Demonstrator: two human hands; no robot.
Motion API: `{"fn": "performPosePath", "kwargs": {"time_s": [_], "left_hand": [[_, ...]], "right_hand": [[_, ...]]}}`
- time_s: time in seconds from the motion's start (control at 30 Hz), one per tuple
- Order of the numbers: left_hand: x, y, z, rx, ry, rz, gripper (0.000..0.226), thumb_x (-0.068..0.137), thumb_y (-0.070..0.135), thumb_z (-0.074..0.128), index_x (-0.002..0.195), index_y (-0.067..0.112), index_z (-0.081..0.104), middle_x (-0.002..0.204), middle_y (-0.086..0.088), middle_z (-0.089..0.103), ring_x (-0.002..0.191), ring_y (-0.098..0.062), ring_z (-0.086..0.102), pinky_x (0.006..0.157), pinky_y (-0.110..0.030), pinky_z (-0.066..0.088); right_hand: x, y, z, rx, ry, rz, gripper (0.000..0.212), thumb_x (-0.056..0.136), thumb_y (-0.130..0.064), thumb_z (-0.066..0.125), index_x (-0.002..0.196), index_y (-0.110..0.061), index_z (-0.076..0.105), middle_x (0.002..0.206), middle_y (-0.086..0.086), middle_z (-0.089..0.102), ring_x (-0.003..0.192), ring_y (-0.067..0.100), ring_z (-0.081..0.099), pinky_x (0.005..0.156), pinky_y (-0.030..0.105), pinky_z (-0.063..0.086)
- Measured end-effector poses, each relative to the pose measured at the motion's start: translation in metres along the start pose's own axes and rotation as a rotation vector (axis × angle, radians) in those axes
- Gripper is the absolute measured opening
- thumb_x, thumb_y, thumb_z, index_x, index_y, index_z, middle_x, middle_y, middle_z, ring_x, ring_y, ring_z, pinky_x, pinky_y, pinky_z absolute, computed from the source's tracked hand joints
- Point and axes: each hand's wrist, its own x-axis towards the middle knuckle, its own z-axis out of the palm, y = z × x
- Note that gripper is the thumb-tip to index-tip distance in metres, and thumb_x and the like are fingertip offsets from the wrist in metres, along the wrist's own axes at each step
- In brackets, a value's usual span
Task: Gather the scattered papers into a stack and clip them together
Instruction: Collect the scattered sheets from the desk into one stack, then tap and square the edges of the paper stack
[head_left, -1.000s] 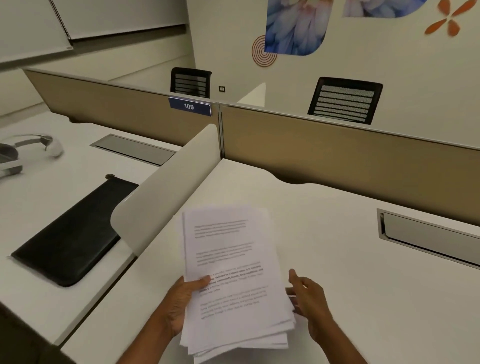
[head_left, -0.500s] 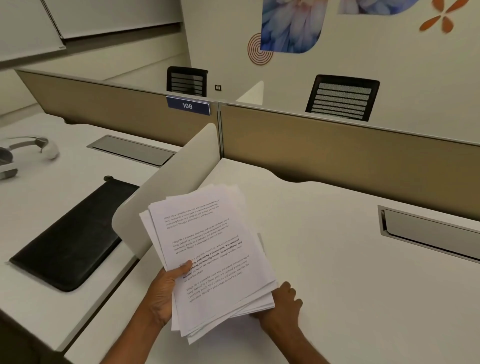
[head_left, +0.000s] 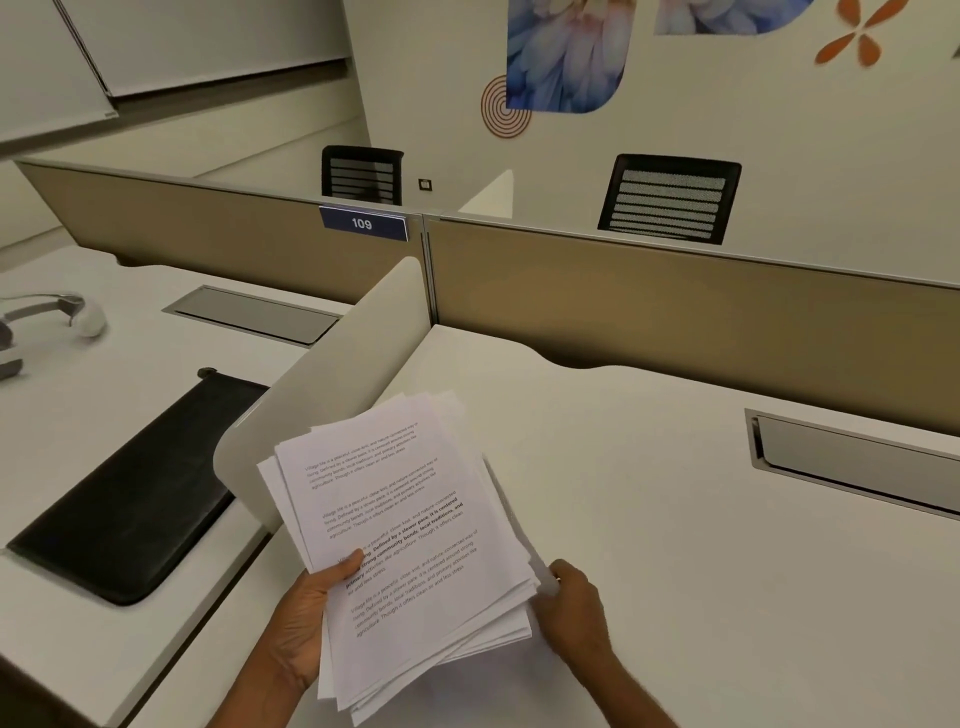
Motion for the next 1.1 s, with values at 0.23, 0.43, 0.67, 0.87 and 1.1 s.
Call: {"fn": "performPosePath", "kwargs": {"time_s": [0.23,0.43,0.67,0.87,1.1], "left_hand": [[-0.003,-0.017,0.012,0.027,-0.043,-0.062,0.046,0.085,0.005,0.068,0.131,0.006,0.067,0.134,-0.026,0.066,0.133,-0.049,0.053,0.116,-0.066,0.032],[-0.003,-0.038,0.05,0.101,-0.053,-0.033,0.059,0.076,0.005,0.082,0.133,0.008,0.067,0.132,-0.024,0.068,0.128,-0.045,0.059,0.116,-0.063,0.036],[-0.005,-0.072,0.113,0.128,-0.122,-0.077,0.062,0.074,0.007,0.084,0.133,0.003,0.064,0.131,-0.026,0.068,0.127,-0.045,0.06,0.116,-0.063,0.036],[-0.016,-0.101,0.161,0.21,-0.217,-0.07,0.063,0.07,0.008,0.087,0.129,0.005,0.066,0.125,-0.026,0.071,0.12,-0.045,0.065,0.11,-0.064,0.043],[-0.028,-0.114,0.201,0.391,-0.301,0.009,0.05,0.079,0.001,0.078,0.127,0.004,0.067,0.118,-0.02,0.076,0.105,-0.039,0.074,0.085,-0.046,0.062]], "right_hand": [[0.002,0.025,-0.062,0.526,-0.046,0.073,0.019,0.09,-0.011,0.069,0.109,-0.01,0.071,0.105,0.01,0.075,0.096,0.032,0.07,0.073,0.034,0.055],[-0.017,0.043,-0.106,0.682,-0.074,0.096,0.022,0.092,-0.015,0.07,0.114,-0.014,0.072,0.105,0.007,0.079,0.101,0.032,0.073,0.086,0.044,0.06],[-0.042,0.06,-0.147,0.749,-0.144,0.106,0.046,0.063,-0.031,0.088,0.105,-0.017,0.073,0.093,0.005,0.082,0.09,0.03,0.075,0.066,0.03,0.059],[-0.054,0.087,-0.184,0.546,-0.144,0.029,0.069,0.042,-0.055,0.072,0.106,-0.03,0.069,0.082,-0.026,0.078,0.076,-0.011,0.071,0.064,0.008,0.052],[-0.05,0.107,-0.24,0.754,-0.275,0.201,0.037,0.097,-0.037,0.063,0.126,-0.015,0.067,0.113,0.013,0.077,0.107,0.033,0.073,0.088,0.043,0.06]]}}
